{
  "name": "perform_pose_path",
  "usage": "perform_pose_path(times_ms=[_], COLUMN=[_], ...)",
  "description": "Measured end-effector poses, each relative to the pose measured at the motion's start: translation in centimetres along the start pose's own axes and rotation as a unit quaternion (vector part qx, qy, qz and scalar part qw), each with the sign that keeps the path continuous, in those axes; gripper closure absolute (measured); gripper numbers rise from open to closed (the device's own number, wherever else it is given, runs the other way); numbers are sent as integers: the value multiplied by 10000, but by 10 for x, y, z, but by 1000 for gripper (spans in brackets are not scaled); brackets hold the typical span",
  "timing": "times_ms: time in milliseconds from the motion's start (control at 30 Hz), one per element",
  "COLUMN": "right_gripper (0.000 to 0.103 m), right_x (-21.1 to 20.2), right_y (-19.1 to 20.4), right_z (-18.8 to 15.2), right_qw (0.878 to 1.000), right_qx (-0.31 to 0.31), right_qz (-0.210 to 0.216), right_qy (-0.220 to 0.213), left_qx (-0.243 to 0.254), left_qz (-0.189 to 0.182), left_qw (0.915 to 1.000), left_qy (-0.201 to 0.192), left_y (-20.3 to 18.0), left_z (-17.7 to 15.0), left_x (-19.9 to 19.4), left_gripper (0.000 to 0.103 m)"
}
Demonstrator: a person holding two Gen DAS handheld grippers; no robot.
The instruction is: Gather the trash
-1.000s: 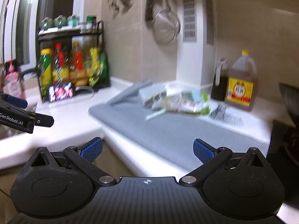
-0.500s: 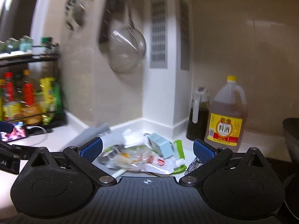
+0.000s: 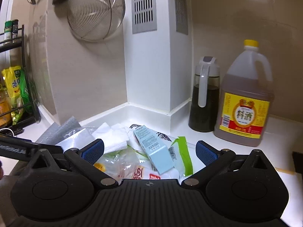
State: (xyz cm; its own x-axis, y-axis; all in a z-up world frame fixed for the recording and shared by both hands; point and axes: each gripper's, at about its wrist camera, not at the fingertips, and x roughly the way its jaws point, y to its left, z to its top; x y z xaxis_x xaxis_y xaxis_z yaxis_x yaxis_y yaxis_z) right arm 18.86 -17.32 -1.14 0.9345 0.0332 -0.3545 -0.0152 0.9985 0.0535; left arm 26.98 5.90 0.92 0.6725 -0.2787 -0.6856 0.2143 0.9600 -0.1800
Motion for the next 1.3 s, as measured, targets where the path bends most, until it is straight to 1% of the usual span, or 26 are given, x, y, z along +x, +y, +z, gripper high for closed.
perform_pose_path(times_ms=[100, 200, 267, 400, 467, 500, 533, 567, 600, 633, 667, 700, 800, 900, 1033, 1167, 1300], right_gripper=[0, 3, 7, 7, 9, 10, 21, 40, 53, 65, 70, 70, 72, 73, 73, 73, 73], right_x=[18, 31, 35, 42, 47, 50, 52, 55, 58, 60, 61, 61, 51, 33, 7, -17, -41], right_y=[-1, -3, -4, -4, -2, 0, 2, 5, 6, 6, 6, 6, 6, 3, 3, 5, 11], right_z=[4, 6, 7, 9, 10, 11, 11, 10, 10, 9, 8, 7, 8, 13, 20, 25, 29], right_qw=[9998, 9992, 9989, 9985, 9983, 9983, 9981, 9977, 9969, 9961, 9956, 9955, 9962, 9977, 9988, 9990, 9994], right_qx=[28, 98, 141, 164, 109, 46, -43, -137, -203, -217, -185, -174, -180, -38, 41, 136, 125], right_qz=[-3, -79, -103, -79, -89, -114, -154, -184, -213, -217, -205, -211, -267, -275, -306, -333, -309], right_qy=[218, 376, 425, 510, 558, 572, 590, 636, 731, 832, 890, 902, 807, 626, 389, 264, 137], left_qx=[-84, -93, -110, -149, -78, -37, -22, -37, -60, -65, -43, -30, -54, 37, -15, 3, 11], left_qz=[-80, -98, -114, -213, -250, -261, -276, -330, -353, -386, -409, -432, -489, -399, -381, -203, -118], left_qw=[9996, 9988, 9985, 9975, 9971, 9970, 9969, 9966, 9967, 9968, 9971, 9971, 9965, 9976, 9982, 9989, 9992], left_qy=[256, 466, 517, 655, 716, 733, 737, 758, 733, 692, 634, 619, 683, 556, 453, 414, 377], left_y=[0, -1, 0, 0, -1, -2, -2, -1, -1, -1, -1, -1, 1, 1, 3, 1, 3], left_z=[6, 7, 8, 14, 15, 17, 18, 19, 21, 23, 24, 26, 26, 24, 21, 19, 17], left_x=[20, 32, 35, 36, 37, 37, 37, 37, 35, 32, 28, 24, 14, -4, -29, -48, -68], left_gripper=[0, 0, 0, 0, 0, 3, 7, 18, 28, 35, 47, 53, 59, 61, 61, 62, 62])
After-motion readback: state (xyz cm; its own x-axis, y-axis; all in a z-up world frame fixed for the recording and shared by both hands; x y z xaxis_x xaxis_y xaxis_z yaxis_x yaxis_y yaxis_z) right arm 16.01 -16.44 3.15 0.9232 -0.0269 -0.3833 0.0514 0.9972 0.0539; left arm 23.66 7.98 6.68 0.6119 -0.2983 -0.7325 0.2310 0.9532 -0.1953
